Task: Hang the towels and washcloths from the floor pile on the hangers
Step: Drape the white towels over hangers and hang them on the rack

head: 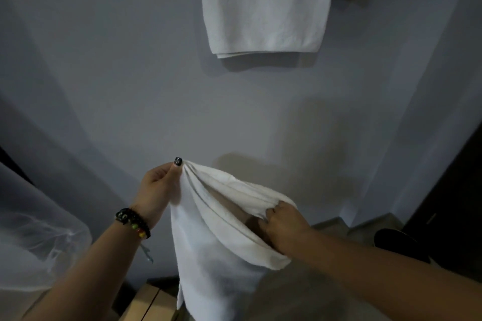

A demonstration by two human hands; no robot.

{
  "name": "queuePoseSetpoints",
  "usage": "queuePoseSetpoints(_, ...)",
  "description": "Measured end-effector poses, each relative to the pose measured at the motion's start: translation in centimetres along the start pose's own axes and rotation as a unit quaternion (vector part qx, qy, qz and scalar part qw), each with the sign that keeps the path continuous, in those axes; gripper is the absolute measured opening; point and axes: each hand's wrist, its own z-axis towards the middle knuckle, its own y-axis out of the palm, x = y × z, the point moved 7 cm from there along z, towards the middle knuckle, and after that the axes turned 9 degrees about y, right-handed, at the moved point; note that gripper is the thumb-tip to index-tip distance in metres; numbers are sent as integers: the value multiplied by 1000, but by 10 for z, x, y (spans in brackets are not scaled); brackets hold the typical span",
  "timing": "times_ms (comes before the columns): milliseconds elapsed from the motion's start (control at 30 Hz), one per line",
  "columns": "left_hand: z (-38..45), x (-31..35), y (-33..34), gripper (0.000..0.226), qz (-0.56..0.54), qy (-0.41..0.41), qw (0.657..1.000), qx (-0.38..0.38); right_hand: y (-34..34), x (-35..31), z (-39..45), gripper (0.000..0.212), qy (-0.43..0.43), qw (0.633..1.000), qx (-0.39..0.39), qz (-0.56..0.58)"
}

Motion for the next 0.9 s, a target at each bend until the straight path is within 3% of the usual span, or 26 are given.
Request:
queuePoseSetpoints(100,-5,-16,-8,73,0,-11,1000,9,-27,7,-16,22,-62,998,3,19)
queuePoseSetpoints(133,-7,-19,-9,67,0,-16,1000,18,-33,3,-22,22,-99,991,-68,63)
queuePoseSetpoints(200,-11,-26,-6,50,6,-22,999,28,-26,1,-36,36,-107,955,-278,-3)
queuePoseSetpoints(267,-14,-32,3,44,19,-24,999,27,-16,8,-49,40,-78,910,-398,-90)
queuePoseSetpoints(367,-19,-40,11,48,34,-24,999,12,-13,12,-50,35,-34,924,-371,-82)
queuePoseSetpoints(467,-26,-45,1,52,23,-32,999,24,-30,32,-35,37,42,980,-190,-34)
queuePoseSetpoints(633,-41,-51,-15,42,29,-33,997,57,-47,70,-30,39,193,979,-66,24)
queuePoseSetpoints(767,-61,-49,-5,51,26,-20,998,59,-41,77,-32,45,262,960,-79,54)
queuePoseSetpoints(900,-83,-43,16,53,12,2,999,44,-23,78,-30,43,308,937,-161,-29)
